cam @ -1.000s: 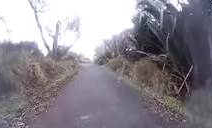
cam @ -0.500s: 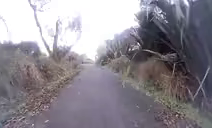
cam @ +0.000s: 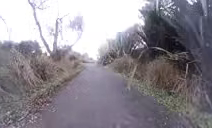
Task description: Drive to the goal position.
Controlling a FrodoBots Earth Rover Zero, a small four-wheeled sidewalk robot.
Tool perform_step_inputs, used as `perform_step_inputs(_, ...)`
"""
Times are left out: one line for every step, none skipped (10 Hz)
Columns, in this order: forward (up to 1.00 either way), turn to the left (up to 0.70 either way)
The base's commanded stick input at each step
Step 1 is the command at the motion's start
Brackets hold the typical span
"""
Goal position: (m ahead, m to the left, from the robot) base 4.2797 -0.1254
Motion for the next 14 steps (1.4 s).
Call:
perform_step_inputs(0.70, 0.00)
perform_step_inputs(0.70, 0.00)
perform_step_inputs(0.70, 0.00)
perform_step_inputs(0.70, 0.00)
perform_step_inputs(0.70, 0.00)
perform_step_inputs(0.70, 0.00)
perform_step_inputs(0.70, 0.00)
perform_step_inputs(0.70, 0.00)
perform_step_inputs(0.70, 0.00)
perform_step_inputs(0.70, 0.00)
perform_step_inputs(0.70, 0.00)
perform_step_inputs(0.70, 0.00)
perform_step_inputs(0.70, 0.00)
perform_step_inputs(0.70, 0.00)
